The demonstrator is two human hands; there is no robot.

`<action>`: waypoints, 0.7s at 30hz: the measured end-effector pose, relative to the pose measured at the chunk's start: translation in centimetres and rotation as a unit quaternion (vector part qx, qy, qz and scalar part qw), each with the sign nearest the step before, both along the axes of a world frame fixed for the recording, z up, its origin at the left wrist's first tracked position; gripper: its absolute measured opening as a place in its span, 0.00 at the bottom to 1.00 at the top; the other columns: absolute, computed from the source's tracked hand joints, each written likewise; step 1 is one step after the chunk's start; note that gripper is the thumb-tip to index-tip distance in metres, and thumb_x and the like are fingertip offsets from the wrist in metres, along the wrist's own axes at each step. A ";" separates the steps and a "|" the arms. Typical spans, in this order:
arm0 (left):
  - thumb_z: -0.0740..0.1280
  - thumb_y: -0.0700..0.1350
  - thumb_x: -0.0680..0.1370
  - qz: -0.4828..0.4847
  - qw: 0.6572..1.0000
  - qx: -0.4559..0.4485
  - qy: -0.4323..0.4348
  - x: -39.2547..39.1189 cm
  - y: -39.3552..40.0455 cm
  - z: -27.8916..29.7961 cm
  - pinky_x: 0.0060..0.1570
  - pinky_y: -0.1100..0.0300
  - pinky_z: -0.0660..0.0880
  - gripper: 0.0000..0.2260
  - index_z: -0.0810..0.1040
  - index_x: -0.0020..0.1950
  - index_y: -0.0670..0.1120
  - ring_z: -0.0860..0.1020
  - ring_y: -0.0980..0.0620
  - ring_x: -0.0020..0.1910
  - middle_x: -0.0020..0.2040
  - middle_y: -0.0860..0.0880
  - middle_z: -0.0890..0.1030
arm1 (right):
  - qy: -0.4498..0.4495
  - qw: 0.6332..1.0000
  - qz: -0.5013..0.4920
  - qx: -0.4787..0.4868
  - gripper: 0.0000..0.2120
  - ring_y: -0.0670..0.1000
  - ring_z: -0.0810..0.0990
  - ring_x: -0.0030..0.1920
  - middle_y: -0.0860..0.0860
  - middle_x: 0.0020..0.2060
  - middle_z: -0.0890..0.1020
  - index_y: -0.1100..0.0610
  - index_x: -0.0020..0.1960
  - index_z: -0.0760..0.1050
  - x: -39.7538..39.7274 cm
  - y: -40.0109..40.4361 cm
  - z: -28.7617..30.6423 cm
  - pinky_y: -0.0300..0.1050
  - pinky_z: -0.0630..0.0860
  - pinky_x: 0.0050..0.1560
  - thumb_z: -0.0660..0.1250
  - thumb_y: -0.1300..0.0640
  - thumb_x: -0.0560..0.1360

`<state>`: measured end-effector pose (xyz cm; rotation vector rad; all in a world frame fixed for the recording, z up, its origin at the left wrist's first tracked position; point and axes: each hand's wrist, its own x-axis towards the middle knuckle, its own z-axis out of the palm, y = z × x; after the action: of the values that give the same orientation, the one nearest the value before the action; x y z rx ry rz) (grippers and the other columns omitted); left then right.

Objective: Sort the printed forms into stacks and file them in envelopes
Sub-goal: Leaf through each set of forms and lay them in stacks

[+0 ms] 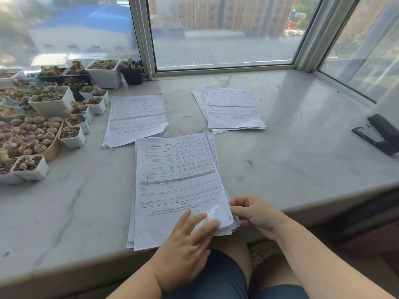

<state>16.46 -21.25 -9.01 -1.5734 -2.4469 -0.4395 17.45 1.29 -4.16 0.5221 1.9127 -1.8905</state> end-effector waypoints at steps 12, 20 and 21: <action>0.70 0.46 0.75 0.228 0.936 0.181 -0.195 -0.6 0.3 2.9 0.64 0.81 0.48 0.24 0.72 0.69 0.42 0.57 0.69 0.69 0.66 0.53 0.69 | 0.031 0.985 -0.069 0.156 0.16 0.43 0.69 0.26 0.46 0.25 0.74 0.53 0.27 0.75 -1.2 0.3 1.3 0.36 0.66 0.30 0.68 0.63 0.73; 0.71 0.57 0.71 0.174 0.962 0.112 -0.180 -0.5 0.2 3.0 0.63 0.67 0.65 0.27 0.76 0.64 0.41 0.76 0.51 0.59 0.61 0.50 0.77 | -0.002 0.991 -0.062 0.118 0.09 0.49 0.77 0.30 0.52 0.36 0.82 0.57 0.44 0.79 -2.3 -0.3 2.0 0.37 0.73 0.25 0.62 0.67 0.75; 0.72 0.56 0.70 0.177 0.962 0.114 -0.175 -0.6 0.2 2.9 0.62 0.67 0.65 0.27 0.76 0.63 0.41 0.76 0.51 0.58 0.61 0.50 0.77 | 0.005 0.986 -0.128 0.103 0.11 0.50 0.78 0.33 0.54 0.38 0.81 0.57 0.43 0.78 -2.5 0.2 2.0 0.37 0.74 0.24 0.61 0.68 0.76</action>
<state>15.89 -21.02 -6.12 -1.0061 -2.7322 -0.9605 14.96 1.44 -2.17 0.8588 2.1479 -1.8560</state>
